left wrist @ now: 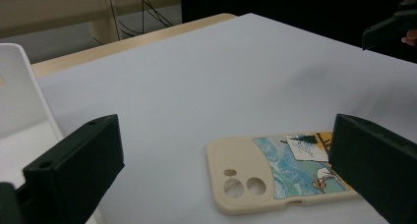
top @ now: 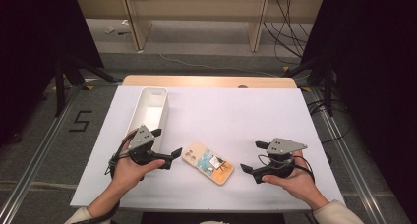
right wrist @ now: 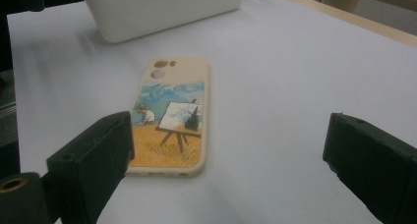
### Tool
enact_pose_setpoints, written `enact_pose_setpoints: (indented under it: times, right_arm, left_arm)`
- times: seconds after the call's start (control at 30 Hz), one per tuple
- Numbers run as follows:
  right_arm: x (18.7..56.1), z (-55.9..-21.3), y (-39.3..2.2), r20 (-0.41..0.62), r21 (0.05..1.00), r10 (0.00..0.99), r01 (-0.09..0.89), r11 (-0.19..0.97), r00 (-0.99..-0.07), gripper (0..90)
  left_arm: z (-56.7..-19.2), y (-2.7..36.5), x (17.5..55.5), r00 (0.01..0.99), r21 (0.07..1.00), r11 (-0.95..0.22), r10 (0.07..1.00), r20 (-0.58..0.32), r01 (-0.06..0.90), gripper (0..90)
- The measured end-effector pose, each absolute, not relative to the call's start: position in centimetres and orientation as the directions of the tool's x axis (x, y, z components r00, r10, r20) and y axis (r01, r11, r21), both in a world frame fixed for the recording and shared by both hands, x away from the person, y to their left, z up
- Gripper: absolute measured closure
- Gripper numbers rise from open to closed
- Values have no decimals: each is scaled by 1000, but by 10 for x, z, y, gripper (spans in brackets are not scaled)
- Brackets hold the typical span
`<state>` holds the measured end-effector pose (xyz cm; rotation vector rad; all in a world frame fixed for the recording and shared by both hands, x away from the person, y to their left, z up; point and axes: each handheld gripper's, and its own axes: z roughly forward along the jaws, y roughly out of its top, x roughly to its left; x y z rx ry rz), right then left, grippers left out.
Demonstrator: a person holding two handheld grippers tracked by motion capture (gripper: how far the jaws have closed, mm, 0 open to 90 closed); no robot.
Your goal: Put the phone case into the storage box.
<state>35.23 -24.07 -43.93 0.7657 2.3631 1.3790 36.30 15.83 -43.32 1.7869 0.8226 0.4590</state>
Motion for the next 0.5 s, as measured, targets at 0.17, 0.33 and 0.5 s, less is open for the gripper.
enact_pose_setpoints:
  times: [0.17, 0.33, 0.5]
  right_arm:
    - [352, -439, -240, 8, 869, 583, 294, 398, -812, 61]
    - [352, -439, -237, 5, 866, 582, 294, 404, -813, 60]
    - [354, -439, -223, -7, 853, 557, 286, 437, -830, 44]
  left_arm:
    - [-433, 158, 363, 690, 930, -198, 720, -77, 310, 0]
    - [-433, 158, 363, 691, 930, -198, 718, -76, 308, 0]
    - [-433, 158, 362, 690, 932, -194, 720, -78, 308, 0]
